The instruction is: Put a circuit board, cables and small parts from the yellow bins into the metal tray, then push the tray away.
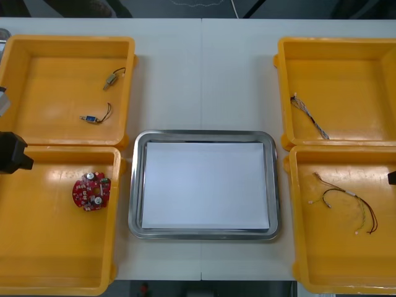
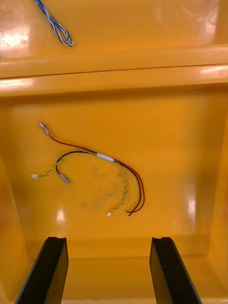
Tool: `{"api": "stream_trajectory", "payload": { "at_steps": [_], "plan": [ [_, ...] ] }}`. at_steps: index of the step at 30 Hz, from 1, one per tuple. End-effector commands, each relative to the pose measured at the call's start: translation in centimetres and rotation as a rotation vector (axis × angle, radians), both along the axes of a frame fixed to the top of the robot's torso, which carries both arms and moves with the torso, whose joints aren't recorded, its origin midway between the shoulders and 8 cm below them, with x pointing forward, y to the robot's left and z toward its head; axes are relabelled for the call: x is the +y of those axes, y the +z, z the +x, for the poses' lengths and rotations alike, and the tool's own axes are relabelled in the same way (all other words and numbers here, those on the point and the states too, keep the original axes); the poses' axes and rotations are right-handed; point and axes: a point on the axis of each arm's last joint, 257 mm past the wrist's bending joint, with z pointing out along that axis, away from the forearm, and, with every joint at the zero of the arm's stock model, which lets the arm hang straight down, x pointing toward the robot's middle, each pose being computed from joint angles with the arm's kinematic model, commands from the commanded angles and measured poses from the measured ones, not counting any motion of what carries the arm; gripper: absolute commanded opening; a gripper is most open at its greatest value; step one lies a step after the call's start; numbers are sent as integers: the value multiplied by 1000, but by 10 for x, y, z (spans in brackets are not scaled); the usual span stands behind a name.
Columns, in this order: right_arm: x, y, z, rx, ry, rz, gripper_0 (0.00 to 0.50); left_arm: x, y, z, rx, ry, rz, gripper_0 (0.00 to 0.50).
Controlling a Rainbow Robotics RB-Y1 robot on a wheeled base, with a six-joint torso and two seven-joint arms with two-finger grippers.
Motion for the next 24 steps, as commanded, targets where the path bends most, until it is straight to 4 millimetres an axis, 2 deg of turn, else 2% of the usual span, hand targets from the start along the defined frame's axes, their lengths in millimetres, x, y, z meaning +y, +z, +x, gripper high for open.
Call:
{"api": "stream_trajectory", "payload": {
  "at_steps": [1,12,18,24],
  "plan": [
    [0,12,3,-26,37,-35,500,-2,-2,-3,3,-53,20,500],
    [-3,2,-8,7,61,-41,500,-12,-1,6,-56,-263,48,500],
    [0,2,-2,-28,119,-52,500,-21,-4,2,-99,-437,98,500],
    [-10,-2,7,-60,212,-146,500,-36,-16,0,-134,-603,147,500]
  ]
}}
